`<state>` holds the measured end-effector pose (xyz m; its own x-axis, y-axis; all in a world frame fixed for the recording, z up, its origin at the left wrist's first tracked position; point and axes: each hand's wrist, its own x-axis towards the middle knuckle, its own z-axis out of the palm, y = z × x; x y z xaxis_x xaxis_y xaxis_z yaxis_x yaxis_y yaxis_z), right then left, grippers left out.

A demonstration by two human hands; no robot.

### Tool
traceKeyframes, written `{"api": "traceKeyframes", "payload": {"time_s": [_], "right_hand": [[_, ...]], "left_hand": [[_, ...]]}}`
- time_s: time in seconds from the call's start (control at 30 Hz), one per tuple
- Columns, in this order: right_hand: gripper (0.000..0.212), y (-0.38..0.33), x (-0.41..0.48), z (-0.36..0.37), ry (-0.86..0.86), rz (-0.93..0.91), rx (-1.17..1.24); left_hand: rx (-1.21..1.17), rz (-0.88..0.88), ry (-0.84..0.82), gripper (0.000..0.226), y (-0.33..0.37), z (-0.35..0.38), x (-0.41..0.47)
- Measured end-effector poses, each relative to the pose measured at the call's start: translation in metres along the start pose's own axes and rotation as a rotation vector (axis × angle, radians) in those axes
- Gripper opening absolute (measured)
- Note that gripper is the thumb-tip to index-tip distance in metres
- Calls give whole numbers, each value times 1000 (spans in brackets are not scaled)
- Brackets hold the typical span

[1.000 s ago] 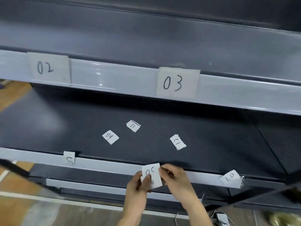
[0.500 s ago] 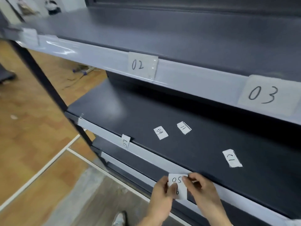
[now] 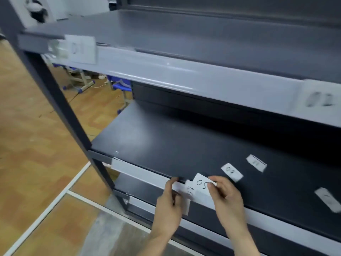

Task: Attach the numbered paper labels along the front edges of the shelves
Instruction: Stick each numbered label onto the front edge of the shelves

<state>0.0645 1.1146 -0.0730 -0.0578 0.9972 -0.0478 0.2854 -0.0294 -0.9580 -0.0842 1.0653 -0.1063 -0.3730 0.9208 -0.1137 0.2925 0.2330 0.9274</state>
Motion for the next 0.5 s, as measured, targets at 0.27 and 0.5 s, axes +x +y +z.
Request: {"api": "traceKeyframes", "payload": {"time_s": [0.27,0.5], "right_hand": [[15,-22,-15,137,-20,62,-20],[26,-42,-9,181,-9,12,-104]], "left_hand": [[270,-62,-6,82,-59,-115,37],[289,-106,-30,90,-78,-145,53]]}}
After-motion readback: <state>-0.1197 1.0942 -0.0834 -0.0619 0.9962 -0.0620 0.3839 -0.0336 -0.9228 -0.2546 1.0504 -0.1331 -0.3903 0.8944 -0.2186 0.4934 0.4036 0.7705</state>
